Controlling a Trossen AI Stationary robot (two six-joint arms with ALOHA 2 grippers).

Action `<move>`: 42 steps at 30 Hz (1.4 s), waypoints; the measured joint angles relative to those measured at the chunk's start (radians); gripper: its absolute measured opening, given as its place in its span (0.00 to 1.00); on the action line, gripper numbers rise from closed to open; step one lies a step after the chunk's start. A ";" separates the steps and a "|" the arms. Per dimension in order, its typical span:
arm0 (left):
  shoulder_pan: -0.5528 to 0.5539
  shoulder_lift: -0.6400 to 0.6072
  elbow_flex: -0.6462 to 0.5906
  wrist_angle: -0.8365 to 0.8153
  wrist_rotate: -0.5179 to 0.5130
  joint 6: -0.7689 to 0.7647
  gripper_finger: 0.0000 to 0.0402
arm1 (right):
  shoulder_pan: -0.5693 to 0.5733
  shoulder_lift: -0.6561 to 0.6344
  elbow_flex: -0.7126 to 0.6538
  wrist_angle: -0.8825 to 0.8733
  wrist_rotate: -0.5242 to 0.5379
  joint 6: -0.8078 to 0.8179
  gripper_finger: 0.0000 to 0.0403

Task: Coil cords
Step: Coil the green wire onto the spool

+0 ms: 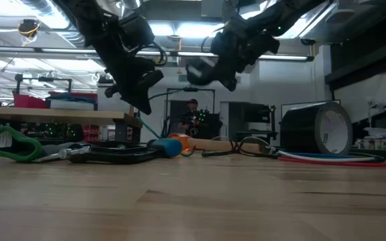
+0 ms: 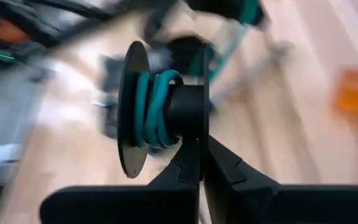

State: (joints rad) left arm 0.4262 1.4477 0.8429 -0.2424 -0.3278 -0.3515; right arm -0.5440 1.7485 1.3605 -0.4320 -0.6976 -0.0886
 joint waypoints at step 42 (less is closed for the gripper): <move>-0.012 0.000 0.000 0.644 0.520 -0.282 0.00 | 0.203 0.003 0.000 0.207 0.831 -0.008 0.02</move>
State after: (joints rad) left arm 0.4144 1.4475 0.8429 0.4011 0.1921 -0.6331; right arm -0.3408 1.7515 1.3605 -0.2245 0.1337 -0.0969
